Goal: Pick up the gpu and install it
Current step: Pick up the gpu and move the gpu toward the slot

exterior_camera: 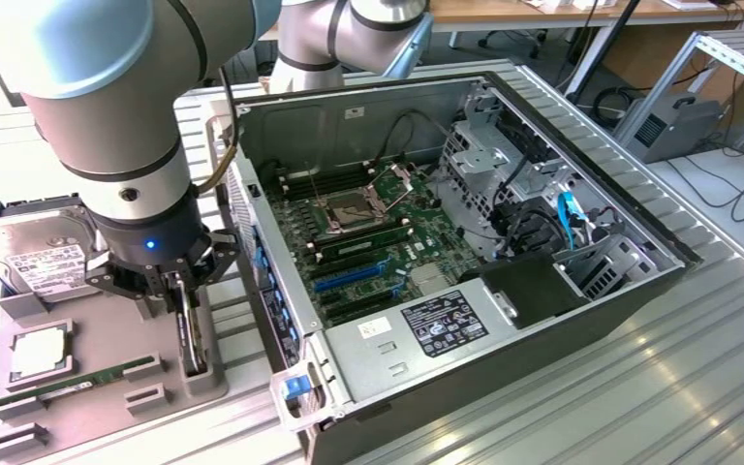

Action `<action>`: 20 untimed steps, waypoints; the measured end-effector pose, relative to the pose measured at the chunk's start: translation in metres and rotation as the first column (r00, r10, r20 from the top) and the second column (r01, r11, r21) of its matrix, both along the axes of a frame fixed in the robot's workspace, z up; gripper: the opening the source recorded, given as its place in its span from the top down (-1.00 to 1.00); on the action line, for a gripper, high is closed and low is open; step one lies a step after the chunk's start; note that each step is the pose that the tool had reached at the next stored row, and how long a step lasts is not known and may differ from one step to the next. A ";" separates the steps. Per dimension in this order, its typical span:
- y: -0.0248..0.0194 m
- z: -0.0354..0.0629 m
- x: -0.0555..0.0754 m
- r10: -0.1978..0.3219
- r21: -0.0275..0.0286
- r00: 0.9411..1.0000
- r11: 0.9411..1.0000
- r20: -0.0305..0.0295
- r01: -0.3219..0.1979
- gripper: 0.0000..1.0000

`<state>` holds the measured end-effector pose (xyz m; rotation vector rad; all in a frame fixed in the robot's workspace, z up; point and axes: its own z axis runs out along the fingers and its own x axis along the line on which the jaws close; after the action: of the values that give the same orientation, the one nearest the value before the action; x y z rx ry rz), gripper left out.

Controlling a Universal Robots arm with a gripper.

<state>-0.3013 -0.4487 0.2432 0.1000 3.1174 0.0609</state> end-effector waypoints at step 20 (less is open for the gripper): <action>0.0000 0.0139 0.000 0.000 -0.001 1.000 1.000 0.000 0.000 0.47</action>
<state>-0.3013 -0.4487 0.2571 0.1001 3.1175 0.0599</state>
